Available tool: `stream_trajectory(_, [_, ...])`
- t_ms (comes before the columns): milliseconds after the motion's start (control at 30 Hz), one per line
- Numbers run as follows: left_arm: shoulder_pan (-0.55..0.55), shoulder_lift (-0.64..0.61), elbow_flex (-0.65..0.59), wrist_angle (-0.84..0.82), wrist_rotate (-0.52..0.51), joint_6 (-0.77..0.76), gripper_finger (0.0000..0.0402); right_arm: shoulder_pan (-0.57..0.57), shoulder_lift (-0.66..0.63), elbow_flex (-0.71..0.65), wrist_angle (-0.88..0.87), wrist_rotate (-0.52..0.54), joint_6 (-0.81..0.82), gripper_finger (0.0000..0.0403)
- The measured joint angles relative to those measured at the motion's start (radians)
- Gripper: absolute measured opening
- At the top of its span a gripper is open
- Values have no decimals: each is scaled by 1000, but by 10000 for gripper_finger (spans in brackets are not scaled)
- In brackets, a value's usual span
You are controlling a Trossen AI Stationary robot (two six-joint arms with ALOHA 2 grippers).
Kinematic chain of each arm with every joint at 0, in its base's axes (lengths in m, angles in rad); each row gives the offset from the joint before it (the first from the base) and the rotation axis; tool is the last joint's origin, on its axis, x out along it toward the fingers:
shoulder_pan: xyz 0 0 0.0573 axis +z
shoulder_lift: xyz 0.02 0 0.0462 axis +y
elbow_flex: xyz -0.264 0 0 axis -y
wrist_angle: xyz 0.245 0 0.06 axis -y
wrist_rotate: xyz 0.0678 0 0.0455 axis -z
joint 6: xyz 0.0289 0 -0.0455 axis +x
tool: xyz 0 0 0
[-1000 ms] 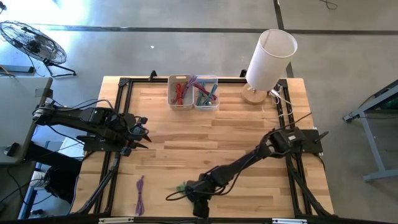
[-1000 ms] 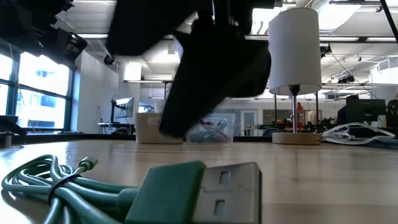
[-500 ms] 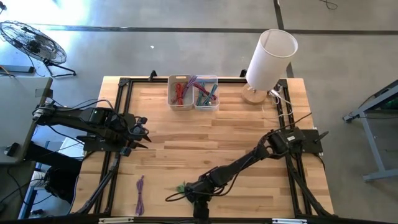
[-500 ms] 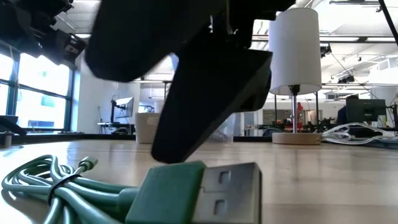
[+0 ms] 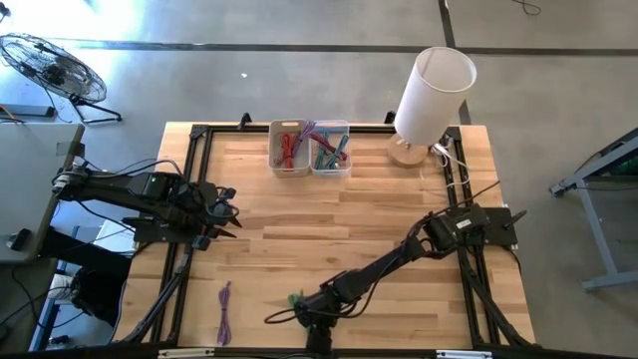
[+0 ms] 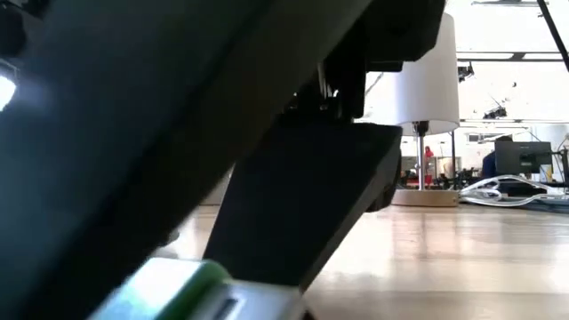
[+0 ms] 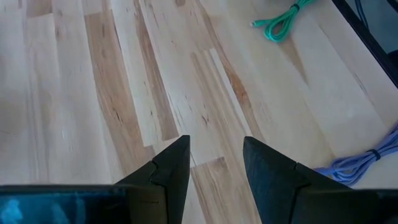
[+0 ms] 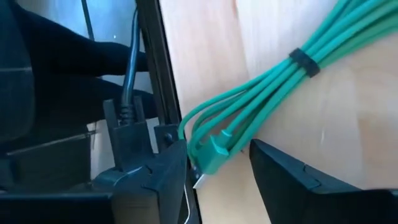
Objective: Pick & Place USB Port
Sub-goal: Put the green USB cable into the gray bin
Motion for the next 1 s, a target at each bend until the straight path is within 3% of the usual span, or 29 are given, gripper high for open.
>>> stream_trajectory(133, [0, 0, 0, 0, 0, 0, 146, -1, 16, 1, -30, 3, 21, 139])
stream_trajectory(333, [0, 0, 0, 0, 4, 0, 146, -1, 29, 2, -80, 20, 9, 22])
stream_trajectory(733, [0, 0, 0, 16, 37, -2, 146, -16, -8, -4, -117, 130, -9, 23])
stream_trajectory(1000, [0, 0, 0, 287, 173, -28, 146, -53, -191, -12, -402, 425, -73, 21])
